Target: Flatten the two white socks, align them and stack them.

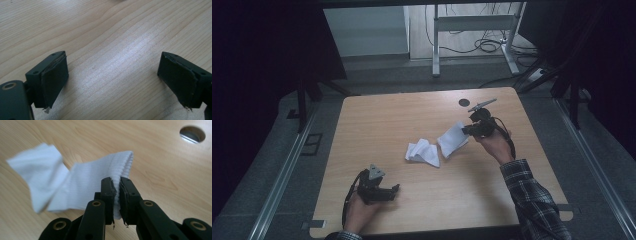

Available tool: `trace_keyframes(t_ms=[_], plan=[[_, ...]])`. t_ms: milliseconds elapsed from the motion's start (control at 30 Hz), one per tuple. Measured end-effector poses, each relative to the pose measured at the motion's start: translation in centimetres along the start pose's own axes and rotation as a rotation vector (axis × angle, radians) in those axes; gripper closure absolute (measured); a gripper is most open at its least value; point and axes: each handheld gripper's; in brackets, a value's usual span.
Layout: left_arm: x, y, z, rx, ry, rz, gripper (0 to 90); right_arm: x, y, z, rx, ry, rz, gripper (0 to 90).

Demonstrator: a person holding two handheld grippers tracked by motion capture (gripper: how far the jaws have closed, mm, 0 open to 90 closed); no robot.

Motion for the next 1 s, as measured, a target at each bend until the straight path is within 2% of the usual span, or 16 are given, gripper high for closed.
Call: trace_keyframes(t_ms=[233,400,433,467,567,667,767,867,1000], plan=[[0.0,0.0,0.0,0.0,0.002,-0.002,9.7,-3.3,2.4,1.8,-0.052,0.007,-0.074,81.2],[0.0,0.0,0.0,-0.001,-0.002,-0.003,9.7,-5.4,4.1,3.1,-0.062,0.027,-0.141,81.5],[0.0,0.0,0.0,-0.001,-0.002,-0.003,9.7,-5.4,4.1,3.1,-0.062,0.027,-0.141,81.5],[0.0,0.0,0.0,-0.002,-0.001,-0.003,9.7,-6.5,5.3,3.6,-0.056,0.04,-0.174,81.6],[0.0,0.0,0.0,-0.001,-0.001,-0.004,9.7,-7.4,7.0,3.7,-0.05,0.038,-0.22,81.7],[0.0,0.0,0.0,-0.001,-0.001,-0.004,9.7,-7.9,9.3,3.2,-0.039,0.016,-0.272,81.6],[0.0,0.0,0.0,-0.001,-0.001,-0.004,9.7,-7.2,10.9,1.6,-0.037,-0.039,-0.302,81.5],[0.0,0.0,0.0,-0.003,0.0,-0.003,9.7,-5.5,11.0,-0.2,-0.014,-0.073,-0.277,81.4],[0.0,0.0,-0.1,-0.002,0.007,-0.001,9.7,-2.7,10.2,-2.6,0.004,-0.134,-0.243,81.2]])
Point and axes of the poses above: each handheld gripper's, and its own axes: y roughly backward along the jaws, x roughly out of its underside, z roughly to its left, and after that the axes turned 3 degrees about -z, right-handed
